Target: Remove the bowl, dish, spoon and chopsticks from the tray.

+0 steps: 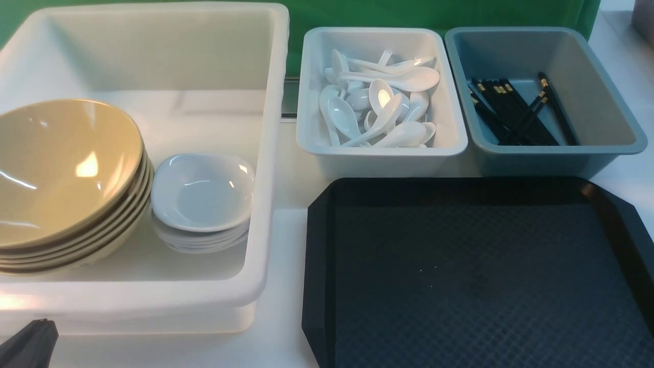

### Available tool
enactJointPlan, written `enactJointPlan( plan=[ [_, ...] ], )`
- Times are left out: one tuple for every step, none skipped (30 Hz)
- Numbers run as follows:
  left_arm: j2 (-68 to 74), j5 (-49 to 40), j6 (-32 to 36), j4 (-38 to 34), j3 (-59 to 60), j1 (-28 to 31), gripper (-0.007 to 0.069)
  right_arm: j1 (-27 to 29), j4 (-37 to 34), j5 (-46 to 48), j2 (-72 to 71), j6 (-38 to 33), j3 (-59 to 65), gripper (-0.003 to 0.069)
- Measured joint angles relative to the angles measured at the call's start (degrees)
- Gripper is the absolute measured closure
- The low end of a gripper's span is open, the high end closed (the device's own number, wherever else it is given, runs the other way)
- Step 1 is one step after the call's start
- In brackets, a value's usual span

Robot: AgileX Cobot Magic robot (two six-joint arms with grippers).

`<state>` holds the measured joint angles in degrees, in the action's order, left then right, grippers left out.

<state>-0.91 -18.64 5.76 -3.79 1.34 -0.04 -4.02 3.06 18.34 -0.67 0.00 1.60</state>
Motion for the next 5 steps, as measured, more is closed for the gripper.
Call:
enactJointPlan(
  plan=[
    [0.0, 0.0, 0.0, 0.0, 0.0, 0.0, 0.0633, 0.0, 0.0, 0.0, 0.0, 0.0, 0.0, 0.0527],
    [0.0, 0.0, 0.0, 0.0, 0.0, 0.0, 0.0633, 0.0, 0.0, 0.0, 0.0, 0.0, 0.0, 0.0526],
    [0.0, 0.0, 0.0, 0.0, 0.0, 0.0, 0.0633, 0.0, 0.0, 0.0, 0.0, 0.0, 0.0, 0.0526],
    [0.0, 0.0, 0.0, 0.0, 0.0, 0.0, 0.0633, 0.0, 0.0, 0.0, 0.0, 0.0, 0.0, 0.0526],
    [0.0, 0.0, 0.0, 0.0, 0.0, 0.0, 0.0633, 0.0, 0.0, 0.0, 0.0, 0.0, 0.0, 0.0525]
  ],
)
